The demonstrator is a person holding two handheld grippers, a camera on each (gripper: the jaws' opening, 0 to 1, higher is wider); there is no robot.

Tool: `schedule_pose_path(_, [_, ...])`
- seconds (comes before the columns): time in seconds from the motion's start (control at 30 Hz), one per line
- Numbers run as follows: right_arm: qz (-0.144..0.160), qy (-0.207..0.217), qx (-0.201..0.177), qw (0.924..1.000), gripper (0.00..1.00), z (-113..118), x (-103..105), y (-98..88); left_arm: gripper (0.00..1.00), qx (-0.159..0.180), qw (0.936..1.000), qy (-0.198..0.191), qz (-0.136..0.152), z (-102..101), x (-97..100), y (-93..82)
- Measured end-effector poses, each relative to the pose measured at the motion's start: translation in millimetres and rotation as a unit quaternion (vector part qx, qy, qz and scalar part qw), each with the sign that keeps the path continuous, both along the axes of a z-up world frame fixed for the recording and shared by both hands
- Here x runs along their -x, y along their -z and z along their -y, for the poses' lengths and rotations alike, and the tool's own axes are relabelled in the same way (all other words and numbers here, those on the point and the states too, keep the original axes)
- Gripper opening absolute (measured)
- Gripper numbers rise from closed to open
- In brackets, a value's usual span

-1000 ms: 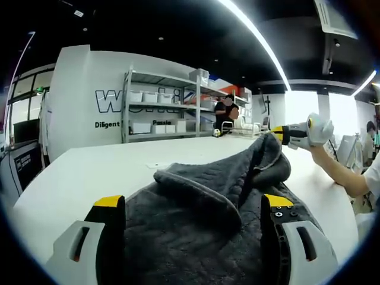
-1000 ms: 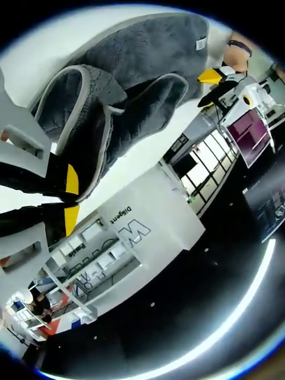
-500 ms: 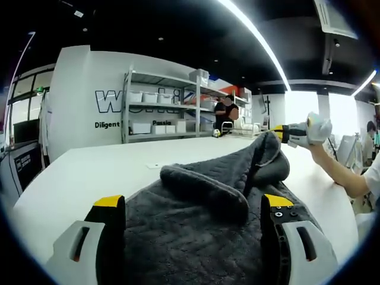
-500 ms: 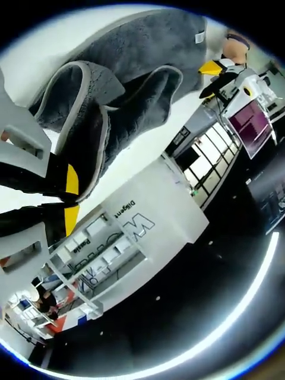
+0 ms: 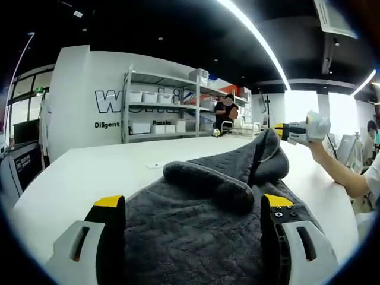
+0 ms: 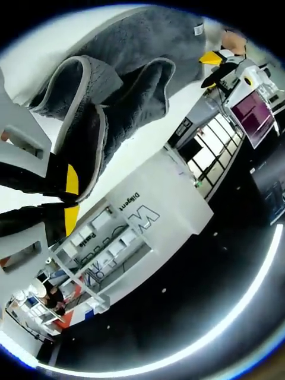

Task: Open the folded towel by lifting each exposed corner and separating the folded layers until the towel lies flat within the target outline without major curled edges

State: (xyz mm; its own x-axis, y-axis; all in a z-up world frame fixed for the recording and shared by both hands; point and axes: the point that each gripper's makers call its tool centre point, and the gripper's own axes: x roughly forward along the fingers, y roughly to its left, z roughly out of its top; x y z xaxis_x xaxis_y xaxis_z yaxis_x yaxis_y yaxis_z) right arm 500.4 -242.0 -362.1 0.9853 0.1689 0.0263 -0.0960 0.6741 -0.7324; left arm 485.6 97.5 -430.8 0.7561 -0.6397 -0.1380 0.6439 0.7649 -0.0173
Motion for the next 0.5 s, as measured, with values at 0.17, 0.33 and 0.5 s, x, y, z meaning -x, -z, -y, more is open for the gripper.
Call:
schedule_pose_path(0.17, [0.001,0.009,-0.012,0.9999,0.00,8.1,-0.7,-1.7,0.93,0.000,1.0000,0.000,0.000,0.1,0.3,0.3])
schedule_pose_path(0.33, [0.004,0.023,-0.036,0.9991,0.00,19.0,-1.7,-5.3,0.93,0.000,1.0000,0.001,-0.001,0.5,0.3,0.8])
schedule_pose_path(0.5, [0.010,0.036,-0.056,0.9977,0.00,31.7,-1.1,-10.7,0.93,-0.003,1.0000,0.004,-0.005,2.1,1.3,2.9])
